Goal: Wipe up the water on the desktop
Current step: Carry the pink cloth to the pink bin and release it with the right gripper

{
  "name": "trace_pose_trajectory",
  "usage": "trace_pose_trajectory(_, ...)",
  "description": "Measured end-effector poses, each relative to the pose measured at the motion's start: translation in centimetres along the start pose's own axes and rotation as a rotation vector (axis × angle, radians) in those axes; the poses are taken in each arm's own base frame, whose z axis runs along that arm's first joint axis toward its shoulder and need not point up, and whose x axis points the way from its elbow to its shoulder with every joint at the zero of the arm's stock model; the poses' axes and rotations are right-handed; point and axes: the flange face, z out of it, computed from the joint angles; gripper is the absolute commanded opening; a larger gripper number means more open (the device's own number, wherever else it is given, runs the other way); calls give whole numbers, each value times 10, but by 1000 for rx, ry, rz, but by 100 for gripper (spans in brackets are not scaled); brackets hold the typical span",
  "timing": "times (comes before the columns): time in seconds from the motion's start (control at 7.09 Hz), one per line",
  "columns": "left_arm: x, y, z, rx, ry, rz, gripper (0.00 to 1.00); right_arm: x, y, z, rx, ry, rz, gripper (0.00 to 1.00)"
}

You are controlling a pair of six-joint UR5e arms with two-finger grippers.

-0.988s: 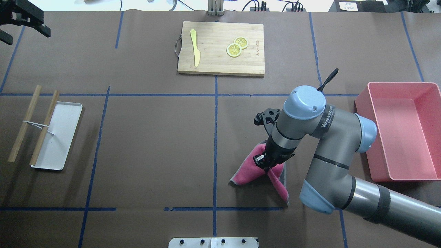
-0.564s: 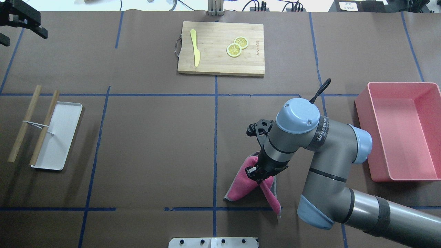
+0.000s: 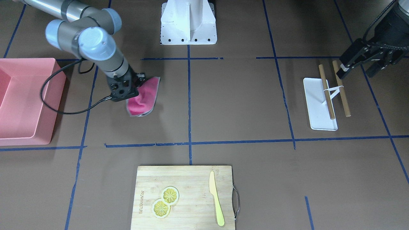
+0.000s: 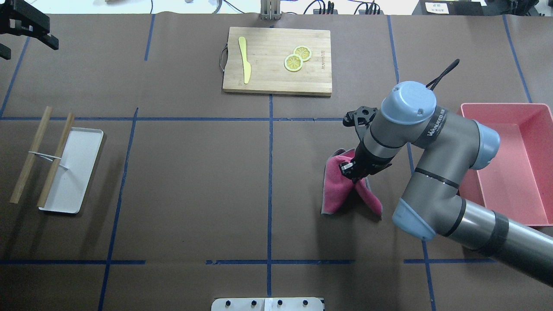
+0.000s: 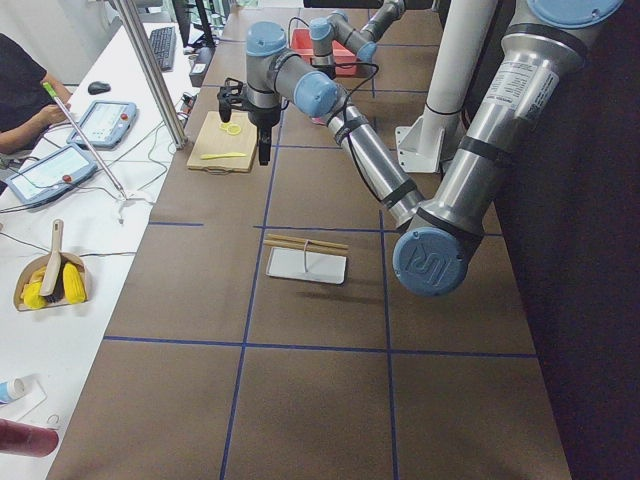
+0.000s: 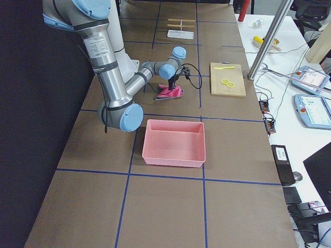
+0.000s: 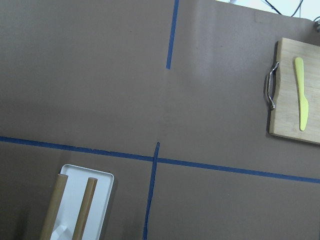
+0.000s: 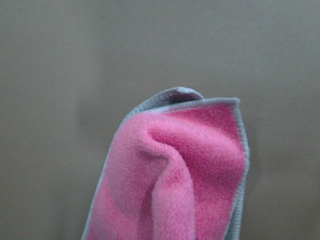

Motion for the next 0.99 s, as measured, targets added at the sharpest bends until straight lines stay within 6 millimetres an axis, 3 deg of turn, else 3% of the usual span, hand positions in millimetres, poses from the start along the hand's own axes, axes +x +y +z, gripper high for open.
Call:
trace_pose_trajectory(0.28, 0, 1, -1, 0, 1, 0, 100, 53, -22, -11, 22, 39, 17, 0)
trace_pose_trajectory(0.42, 0, 1, 0, 0, 1, -1, 100, 68, -30, -21, 31, 40, 35, 0)
trace_pose_trajectory(0.56, -3, 2, 1, -3, -2, -3, 100, 84, -38, -44, 34, 19, 70, 0)
trace_pose_trajectory(0.85, -22, 4, 9, -19, -22, 51, 100, 114, -40, -122, 46, -1, 102, 0)
trace_pose_trajectory(0.99, -42, 3, 11, -31, -43, 101, 100, 132, -28, -168, 46, 36, 71, 0)
